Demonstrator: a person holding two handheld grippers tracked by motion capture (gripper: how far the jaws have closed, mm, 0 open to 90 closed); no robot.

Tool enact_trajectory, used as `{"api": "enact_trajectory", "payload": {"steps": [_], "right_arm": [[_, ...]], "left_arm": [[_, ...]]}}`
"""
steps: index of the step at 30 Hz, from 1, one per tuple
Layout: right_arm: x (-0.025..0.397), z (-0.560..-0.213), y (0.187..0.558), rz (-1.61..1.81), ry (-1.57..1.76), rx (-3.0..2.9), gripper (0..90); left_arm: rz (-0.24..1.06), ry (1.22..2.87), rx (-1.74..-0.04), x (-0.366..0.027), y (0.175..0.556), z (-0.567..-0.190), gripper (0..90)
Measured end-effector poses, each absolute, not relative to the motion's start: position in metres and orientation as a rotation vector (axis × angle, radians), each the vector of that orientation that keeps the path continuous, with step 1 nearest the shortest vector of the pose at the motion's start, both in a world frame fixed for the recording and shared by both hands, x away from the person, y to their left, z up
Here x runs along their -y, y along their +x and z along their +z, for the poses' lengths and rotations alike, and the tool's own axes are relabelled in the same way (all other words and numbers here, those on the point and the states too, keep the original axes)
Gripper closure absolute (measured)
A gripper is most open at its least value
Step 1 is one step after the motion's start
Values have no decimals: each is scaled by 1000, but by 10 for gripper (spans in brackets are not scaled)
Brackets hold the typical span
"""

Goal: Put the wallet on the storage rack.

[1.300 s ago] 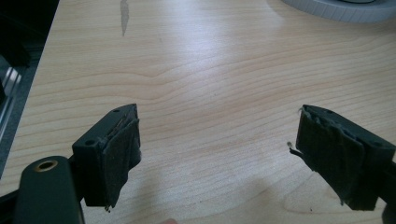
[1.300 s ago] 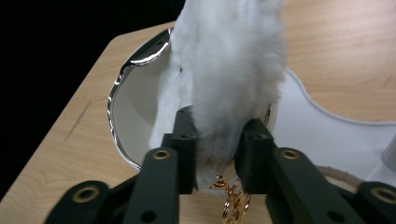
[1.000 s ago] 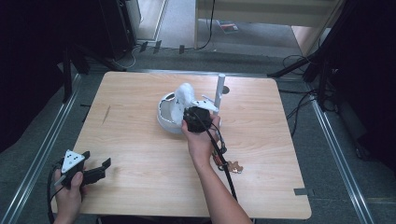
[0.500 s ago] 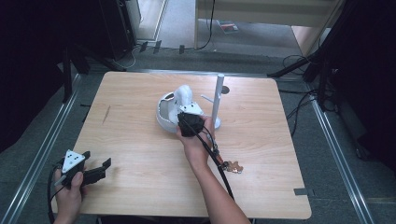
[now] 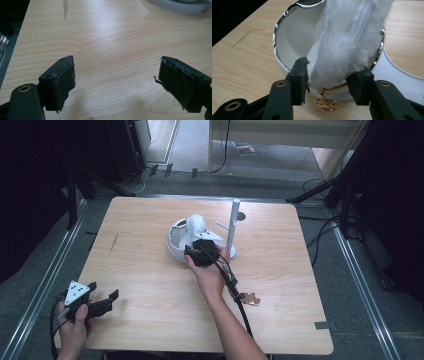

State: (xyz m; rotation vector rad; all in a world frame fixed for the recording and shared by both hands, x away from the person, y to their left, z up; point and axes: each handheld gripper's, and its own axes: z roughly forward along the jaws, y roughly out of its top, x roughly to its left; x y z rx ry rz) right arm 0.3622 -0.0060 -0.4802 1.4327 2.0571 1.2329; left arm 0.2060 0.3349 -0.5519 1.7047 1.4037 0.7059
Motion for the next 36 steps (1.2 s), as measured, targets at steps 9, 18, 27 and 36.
{"api": "enact_trajectory", "payload": {"steps": [9,18,27,36], "right_arm": [[26,-464,352,1296,1440,-2058,454],[49,-457,341,1295,1414,-2069,435],[76,-463,332,1253,1382,-2109,426],[95,-474,321,1128,1329,-2197,417]], "left_arm": [[714,1710,-1403,-334,206,-552,146],[715,1714,-1402,-334,206,-552,146],[718,1712,-1400,-334,206,-552,146],[720,1722,-1405,-332,206,-552,146]]}}
